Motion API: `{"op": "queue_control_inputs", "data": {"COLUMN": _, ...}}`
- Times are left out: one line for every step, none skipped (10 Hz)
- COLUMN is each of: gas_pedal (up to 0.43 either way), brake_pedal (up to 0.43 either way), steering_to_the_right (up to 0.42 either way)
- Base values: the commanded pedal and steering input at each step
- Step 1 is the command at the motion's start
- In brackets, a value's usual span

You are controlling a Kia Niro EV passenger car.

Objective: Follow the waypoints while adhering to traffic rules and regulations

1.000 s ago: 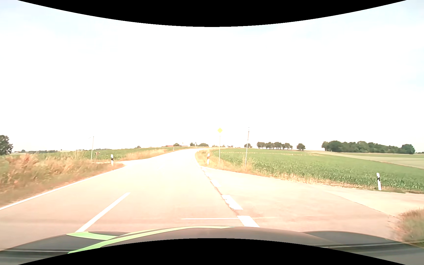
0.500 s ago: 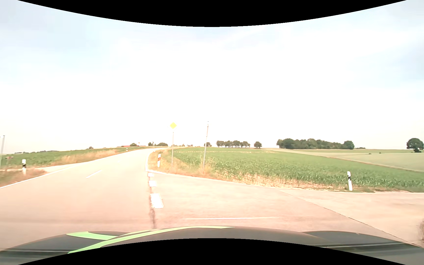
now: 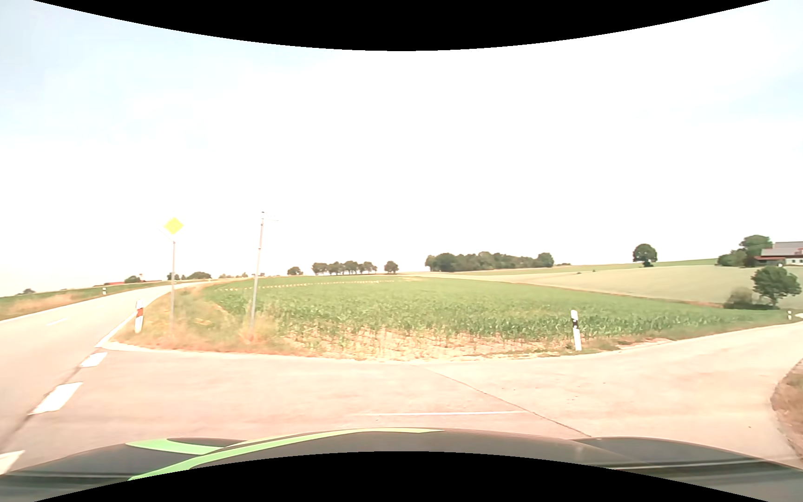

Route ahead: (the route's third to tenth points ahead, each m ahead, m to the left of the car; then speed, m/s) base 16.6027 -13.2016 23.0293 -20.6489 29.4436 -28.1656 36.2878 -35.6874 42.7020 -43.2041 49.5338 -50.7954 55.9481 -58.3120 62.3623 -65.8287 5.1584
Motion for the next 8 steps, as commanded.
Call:
{"op": "queue_control_inputs", "data": {"gas_pedal": 0.000, "brake_pedal": 0.000, "steering_to_the_right": 0.429}}
{"op": "queue_control_inputs", "data": {"gas_pedal": 0.020, "brake_pedal": 0.000, "steering_to_the_right": 0.440}}
{"op": "queue_control_inputs", "data": {"gas_pedal": 0.067, "brake_pedal": 0.000, "steering_to_the_right": 0.441}}
{"op": "queue_control_inputs", "data": {"gas_pedal": 0.110, "brake_pedal": 0.000, "steering_to_the_right": 0.439}}
{"op": "queue_control_inputs", "data": {"gas_pedal": 0.138, "brake_pedal": 0.000, "steering_to_the_right": 0.434}}
{"op": "queue_control_inputs", "data": {"gas_pedal": 0.157, "brake_pedal": 0.000, "steering_to_the_right": 0.425}}
{"op": "queue_control_inputs", "data": {"gas_pedal": 0.157, "brake_pedal": 0.000, "steering_to_the_right": 0.417}}
{"op": "queue_control_inputs", "data": {"gas_pedal": 0.177, "brake_pedal": 0.000, "steering_to_the_right": 0.406}}
